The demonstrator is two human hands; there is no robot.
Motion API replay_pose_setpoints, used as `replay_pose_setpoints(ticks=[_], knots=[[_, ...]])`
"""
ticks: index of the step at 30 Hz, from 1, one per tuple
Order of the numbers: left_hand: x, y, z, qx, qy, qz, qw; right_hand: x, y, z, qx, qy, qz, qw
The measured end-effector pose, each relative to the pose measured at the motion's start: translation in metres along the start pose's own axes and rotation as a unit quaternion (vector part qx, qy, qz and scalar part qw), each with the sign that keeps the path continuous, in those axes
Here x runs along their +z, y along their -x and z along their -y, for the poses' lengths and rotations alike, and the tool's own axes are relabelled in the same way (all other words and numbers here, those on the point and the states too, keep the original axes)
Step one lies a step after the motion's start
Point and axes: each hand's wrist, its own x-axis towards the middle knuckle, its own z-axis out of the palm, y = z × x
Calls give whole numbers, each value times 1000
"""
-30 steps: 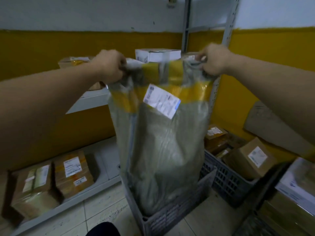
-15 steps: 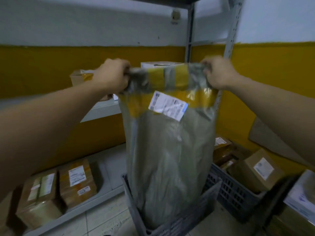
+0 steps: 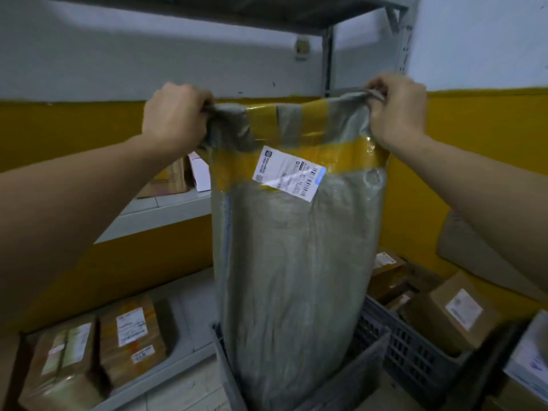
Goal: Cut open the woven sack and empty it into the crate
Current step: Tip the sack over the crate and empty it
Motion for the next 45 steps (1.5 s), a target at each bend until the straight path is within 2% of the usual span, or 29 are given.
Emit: replay_pose_setpoints(ticks=[1,3,4,5,6,8,9,10,12,13,14,15,16,18,21,23,25,26,27,31,33,35,36,37,38,41,42,43,45], knots=[[-1,-3,-1,13,0,23,1000,3,-2,0,-2,-7,29,1000],[-3,-2,-2,52,-32,145,988,6,-1,0,-26,39,207,977],[-4,0,1,56,-49,177,981,2,-1,3,-42,82,291,952],[-6,-1,5,48,-44,165,984,-3,-4,6,-56,102,305,945],[-8,-5,9,26,-13,111,993,-8,-12,10,-66,103,264,957],[-12,-12,14,-15,76,-2,997,-16,-27,17,-50,40,110,992],[-12,-11,10,-12,96,13,995,-14,-27,18,-36,11,69,997],[-10,-9,4,15,96,72,993,-10,-21,20,-30,-9,94,995],[5,5,-11,69,29,222,972,6,-2,16,-46,-2,292,955],[13,12,-13,81,-27,262,961,11,8,11,-55,49,401,913],[18,16,-11,85,-66,260,960,11,16,7,-81,114,461,876],[15,14,-5,74,-75,232,967,10,11,3,-111,158,451,871],[10,6,2,53,-60,193,978,6,2,3,-137,168,380,899],[-9,-12,15,4,8,116,993,-12,-22,9,-127,114,210,963],[-28,-30,14,-12,61,4,998,-29,-33,22,-82,35,84,993],[-26,-26,7,-3,63,42,997,-24,-25,23,-74,30,155,985],[-18,-18,8,20,1,132,991,-15,-18,14,-89,96,303,944],[-17,-15,11,23,-19,140,990,-16,-17,10,-89,116,329,933],[-21,-18,14,16,-13,122,992,-19,-21,10,-87,107,313,940],[-37,-41,14,-5,55,-22,998,-36,-43,15,-107,54,122,985],[-36,-42,7,0,92,10,996,-38,-44,19,-81,22,117,990],[-22,-29,2,36,54,193,979,-27,-32,11,-100,79,261,957],[-14,-21,2,44,12,247,968,-22,-21,6,-115,160,364,910],[-8,-16,3,45,-11,233,971,-19,-11,-1,-123,227,426,867],[-7,-16,6,31,7,174,984,-20,-9,-2,-137,250,412,865],[-18,-33,13,-55,134,-51,988,-34,-30,9,-99,108,166,975],[-21,-36,10,-74,176,-63,980,-38,-34,16,-82,69,99,989],[-20,-37,7,-70,199,-37,977,-37,-34,20,-66,40,80,994],[-10,-30,1,-23,148,86,985,-25,-25,20,-84,45,172,980]])
